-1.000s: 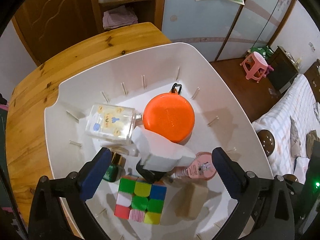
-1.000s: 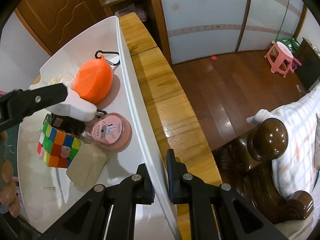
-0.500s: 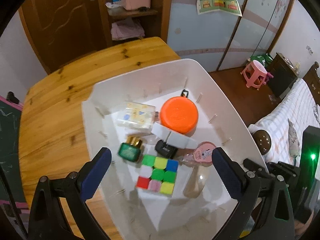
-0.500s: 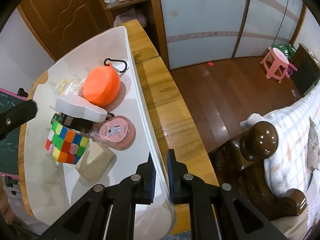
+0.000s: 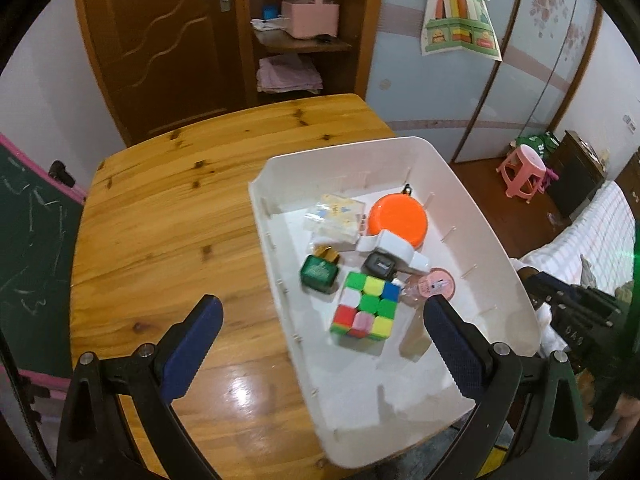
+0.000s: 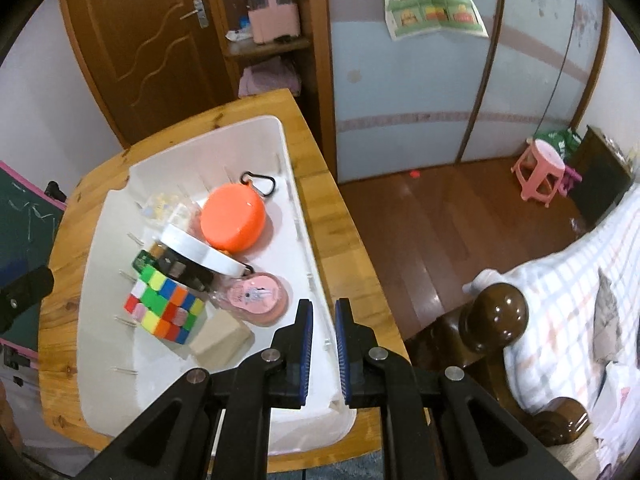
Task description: Organize rigid objects
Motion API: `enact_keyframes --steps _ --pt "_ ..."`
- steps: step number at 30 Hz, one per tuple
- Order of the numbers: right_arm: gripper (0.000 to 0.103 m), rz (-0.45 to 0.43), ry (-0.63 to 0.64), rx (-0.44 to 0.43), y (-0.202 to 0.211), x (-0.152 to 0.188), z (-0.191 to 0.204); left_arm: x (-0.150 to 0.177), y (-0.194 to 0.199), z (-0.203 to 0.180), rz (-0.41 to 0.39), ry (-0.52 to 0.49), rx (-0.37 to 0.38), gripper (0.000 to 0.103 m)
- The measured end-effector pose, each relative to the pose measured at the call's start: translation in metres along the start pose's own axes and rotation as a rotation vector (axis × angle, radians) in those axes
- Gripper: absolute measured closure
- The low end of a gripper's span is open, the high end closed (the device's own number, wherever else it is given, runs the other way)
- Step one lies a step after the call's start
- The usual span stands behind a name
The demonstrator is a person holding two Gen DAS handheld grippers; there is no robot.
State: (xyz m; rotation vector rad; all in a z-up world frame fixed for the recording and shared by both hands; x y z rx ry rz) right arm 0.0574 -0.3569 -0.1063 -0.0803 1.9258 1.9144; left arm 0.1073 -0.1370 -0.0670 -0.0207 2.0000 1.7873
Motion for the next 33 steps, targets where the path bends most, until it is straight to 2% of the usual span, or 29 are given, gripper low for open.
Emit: enact_keyframes --steps 6,11,22,26,31,32,33 --pt "0.091 -0.033 0.073 -0.027 0.024 0.008 0.027 0.018 0.021 0.02 -0.01 0.045 -0.018 0.002" --pt "0.091 -0.071 0.144 -0.084 0.048 0.016 0.054 0.039 0.04 0.038 -0.013 0.096 -0.029 0.002" --pt "0.091 -0.173 0.291 -0.147 0.097 0.039 0.106 0.079 0.061 0.072 -0.03 0.235 -0.099 0.002" --pt "0.091 -0.185 0.298 -0.168 0.109 0.04 0.114 0.085 0.064 0.075 -0.031 0.255 -0.124 0.002" --pt "0.091 -0.213 0.301 -0.208 0.126 0.042 0.122 0.089 0.074 0.076 -0.073 0.267 -0.157 0.002" --pt "0.09 -0.221 0.302 -0.211 0.129 0.043 0.123 0.09 0.076 0.076 -0.08 0.271 -0.16 0.002" --pt "0.084 -0.235 0.306 -0.211 0.133 0.045 0.125 0.09 0.077 0.077 -0.086 0.279 -0.165 0.002"
Point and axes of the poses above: each gripper's, at about its wrist camera, not at the fingertips, and y roughly against the way its jaws point, z to its left, x to its underside, the point moved 5 cm from there along -y, roughly the way its jaws point, and after that the axes turned 12 degrees about z, right-handed, at the moved point
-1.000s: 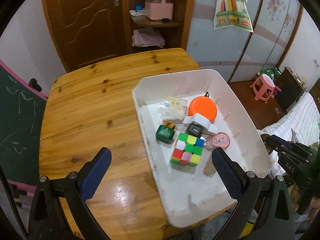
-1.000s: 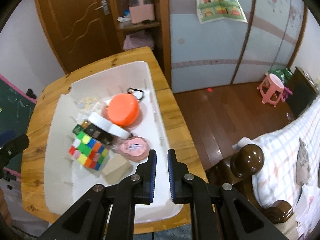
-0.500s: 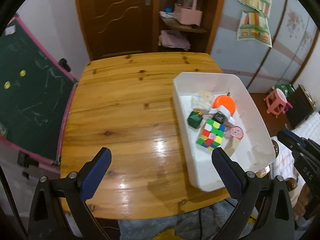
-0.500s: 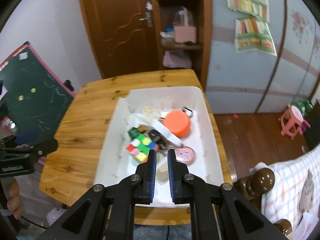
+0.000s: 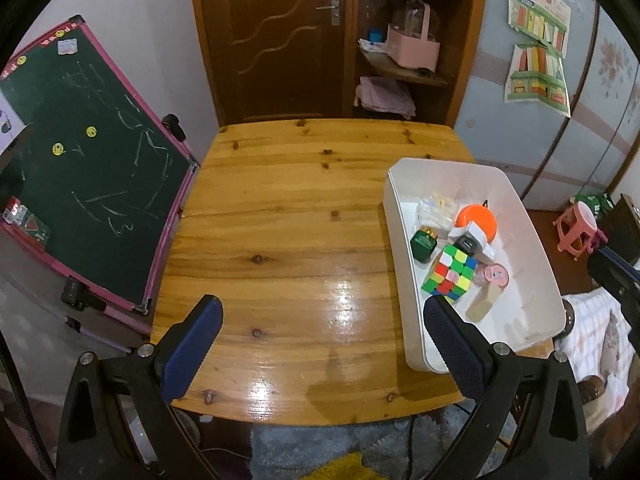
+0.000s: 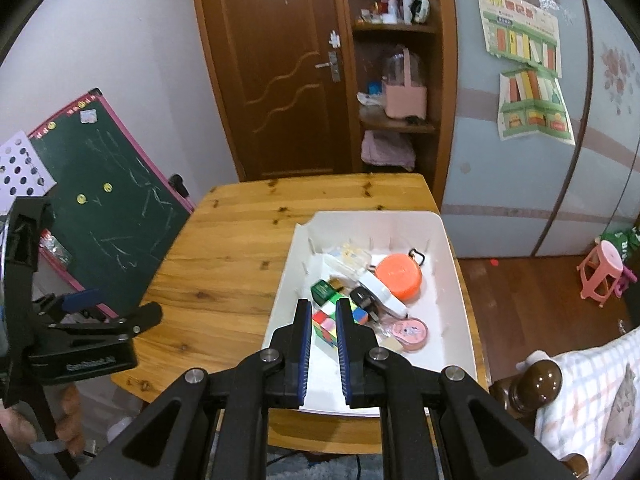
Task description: Organize rigid objects
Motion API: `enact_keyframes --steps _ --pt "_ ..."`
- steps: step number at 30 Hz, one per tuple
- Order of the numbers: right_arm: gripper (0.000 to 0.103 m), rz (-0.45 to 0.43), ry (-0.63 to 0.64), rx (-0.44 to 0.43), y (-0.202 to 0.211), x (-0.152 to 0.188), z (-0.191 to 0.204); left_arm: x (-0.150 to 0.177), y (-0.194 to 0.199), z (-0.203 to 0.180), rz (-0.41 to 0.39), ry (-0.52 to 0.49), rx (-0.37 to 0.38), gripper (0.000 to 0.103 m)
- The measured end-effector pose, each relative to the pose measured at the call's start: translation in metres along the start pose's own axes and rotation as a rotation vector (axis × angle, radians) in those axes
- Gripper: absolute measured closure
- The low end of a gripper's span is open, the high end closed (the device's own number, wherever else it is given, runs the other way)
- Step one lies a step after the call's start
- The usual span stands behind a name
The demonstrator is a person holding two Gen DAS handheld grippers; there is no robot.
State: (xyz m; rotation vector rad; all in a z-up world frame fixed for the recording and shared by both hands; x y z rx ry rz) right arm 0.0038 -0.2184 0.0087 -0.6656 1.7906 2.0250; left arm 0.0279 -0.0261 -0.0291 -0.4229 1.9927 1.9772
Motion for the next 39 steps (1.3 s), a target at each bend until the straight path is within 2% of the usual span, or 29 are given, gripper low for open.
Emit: enact_keyframes --steps 1,2,3,7,14,39 --pt "0.078 -0.01 0.004 0.004 0.002 0.0 0.002 0.0 0.0 0.001 -0.005 0.008 -0.006 0.002" --pt "0.064 -0.027 0.01 0.012 0.005 0.001 0.004 -0.001 0.001 0.002 -0.012 0.017 -0.015 0.002" --pt "0.055 -0.042 0.014 0.017 0.009 0.002 0.005 -0.001 0.001 0.003 -0.014 0.023 -0.02 0.002" --pt "0.055 -0.069 0.021 0.036 0.013 0.005 0.009 -0.001 0.0 0.003 -0.02 0.024 -0.03 0.002" --pt "0.055 -0.036 -0.01 0.019 0.003 0.009 0.006 0.002 0.007 0.002 -0.052 0.019 -0.058 0.002" --pt "0.055 -0.022 0.009 0.034 0.002 0.017 0.015 0.006 0.003 0.012 -0.051 0.051 -0.05 0.002"
Point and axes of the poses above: each gripper's, at about its wrist camera, not at the fingertips, and y roughly against the way its jaws point, z to its left, x to its underside, the point moved 5 cm from there along -y, roughly the way its jaws point, and after that the axes turned 12 degrees about z, right-handed, at the moved point
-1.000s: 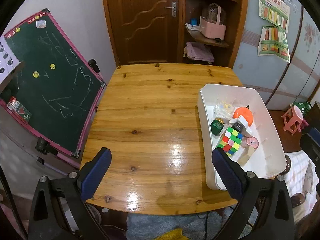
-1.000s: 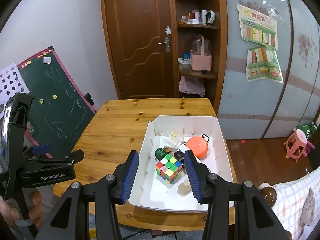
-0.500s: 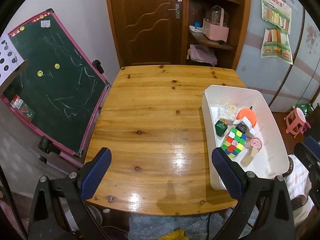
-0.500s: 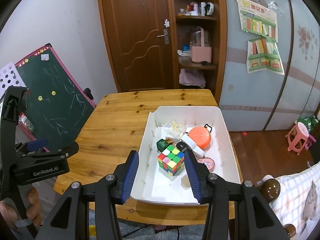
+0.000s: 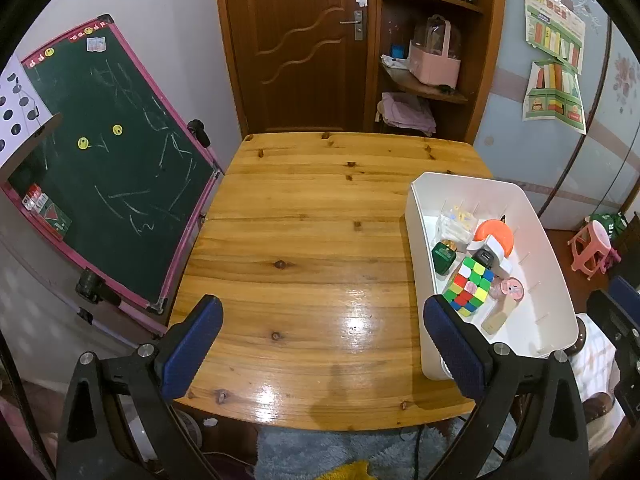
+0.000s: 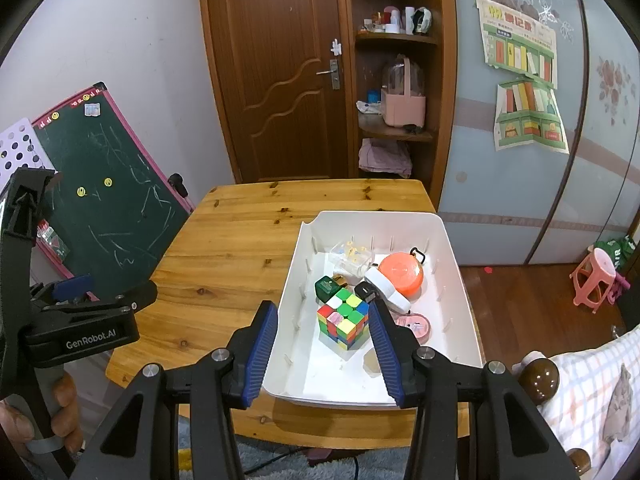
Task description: Organize rigid objects
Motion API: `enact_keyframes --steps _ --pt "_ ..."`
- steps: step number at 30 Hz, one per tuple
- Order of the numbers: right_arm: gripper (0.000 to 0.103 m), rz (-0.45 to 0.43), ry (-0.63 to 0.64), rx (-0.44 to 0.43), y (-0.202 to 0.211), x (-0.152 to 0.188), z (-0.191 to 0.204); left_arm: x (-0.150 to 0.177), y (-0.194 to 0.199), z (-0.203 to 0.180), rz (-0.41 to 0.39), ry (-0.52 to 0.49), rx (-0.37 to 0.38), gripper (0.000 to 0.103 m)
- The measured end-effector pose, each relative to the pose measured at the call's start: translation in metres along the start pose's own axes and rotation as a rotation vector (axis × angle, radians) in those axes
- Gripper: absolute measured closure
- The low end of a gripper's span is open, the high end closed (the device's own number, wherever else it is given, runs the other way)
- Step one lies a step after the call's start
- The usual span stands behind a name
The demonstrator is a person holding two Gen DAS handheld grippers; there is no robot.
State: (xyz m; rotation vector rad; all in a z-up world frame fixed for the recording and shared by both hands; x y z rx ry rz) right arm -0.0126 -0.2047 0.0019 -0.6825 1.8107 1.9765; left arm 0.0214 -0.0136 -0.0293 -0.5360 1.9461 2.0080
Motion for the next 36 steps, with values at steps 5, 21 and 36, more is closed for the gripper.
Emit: enact_keyframes --steps 5,21,36 --pt "0.055 0.004 -0.006 0.001 0.0 0.001 -0.001 0.001 0.001 -0.001 0.0 0.001 -0.004 0.002" --pt "0.055 0.036 -0.002 -0.003 -0.006 0.006 -0.001 0.004 -0.002 0.005 0.003 0.008 0.0 0.002" --pt "0.055 0.049 0.006 -0.003 -0.009 0.008 0.002 0.006 -0.005 0.007 0.012 0.017 0.008 0.002"
Point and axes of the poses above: each gripper's, at about its wrist camera, not at the fingertips, and y roughly against the way its jaws point, z to its left, x to its underside, the point moved 5 cm from there along -y, roughly the way its jaws point, and after that the axes turned 12 degrees about z, right-handed, at the moved point
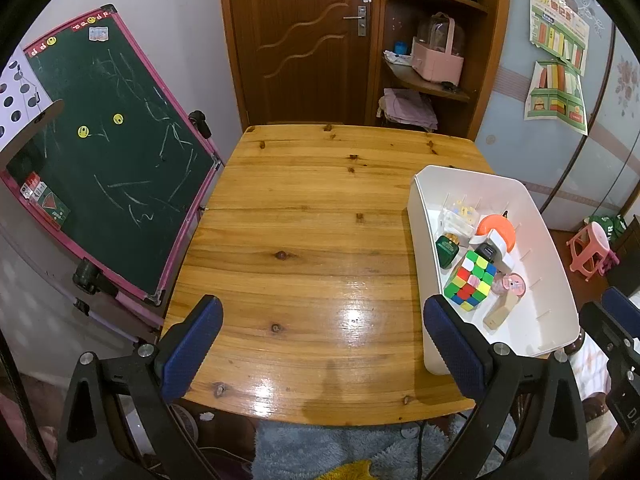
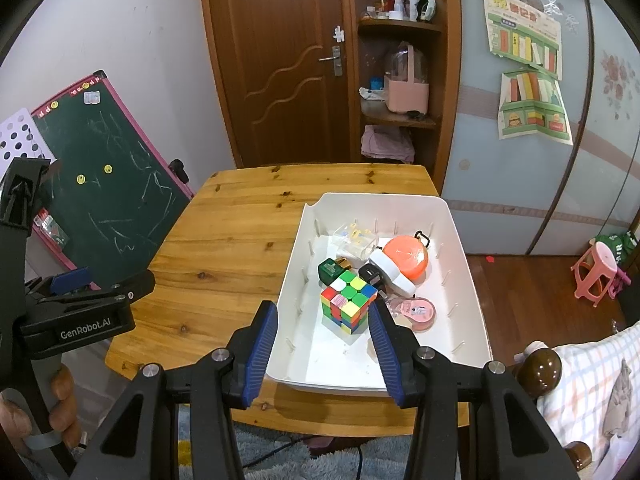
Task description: Organize rigid objects
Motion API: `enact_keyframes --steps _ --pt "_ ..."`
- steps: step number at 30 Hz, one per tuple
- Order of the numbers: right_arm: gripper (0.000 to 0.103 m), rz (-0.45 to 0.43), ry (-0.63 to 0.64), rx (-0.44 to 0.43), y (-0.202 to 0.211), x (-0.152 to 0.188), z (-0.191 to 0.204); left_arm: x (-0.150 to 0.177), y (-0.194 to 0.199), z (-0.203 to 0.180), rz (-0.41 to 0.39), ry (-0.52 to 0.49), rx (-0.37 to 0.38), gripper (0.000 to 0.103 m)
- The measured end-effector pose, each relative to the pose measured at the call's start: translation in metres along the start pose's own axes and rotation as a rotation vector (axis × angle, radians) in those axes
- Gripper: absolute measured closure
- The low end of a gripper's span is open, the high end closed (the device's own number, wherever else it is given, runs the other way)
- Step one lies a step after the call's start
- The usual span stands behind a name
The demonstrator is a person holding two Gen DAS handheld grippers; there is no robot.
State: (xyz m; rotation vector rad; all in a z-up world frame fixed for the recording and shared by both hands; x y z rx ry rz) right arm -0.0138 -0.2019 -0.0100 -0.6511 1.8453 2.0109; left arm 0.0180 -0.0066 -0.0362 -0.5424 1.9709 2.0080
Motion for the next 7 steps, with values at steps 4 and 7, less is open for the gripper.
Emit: enact_keyframes --steps 4,7 --pt "0.055 0.005 0.0 0.0 -0.0023 0.0013 0.0011 0.0 -0.0003 0.0003 0.001 -0.001 -0.001 0.002" --pt "0.055 0.009 -0.002 0.0 -0.0043 0.002 0.0008 0.0007 0.0002 -0.0007 0.002 0.0 0.0 0.002"
Point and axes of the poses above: each gripper's, at about its wrist camera, not at the fingertips, and y roughly against the way its jaws point, z to its left, x to its underside, the point moved 5 cm from there along -y, roughly the way its jaws point, and after that the axes turned 12 degrees about z, right-handed, at the moved point
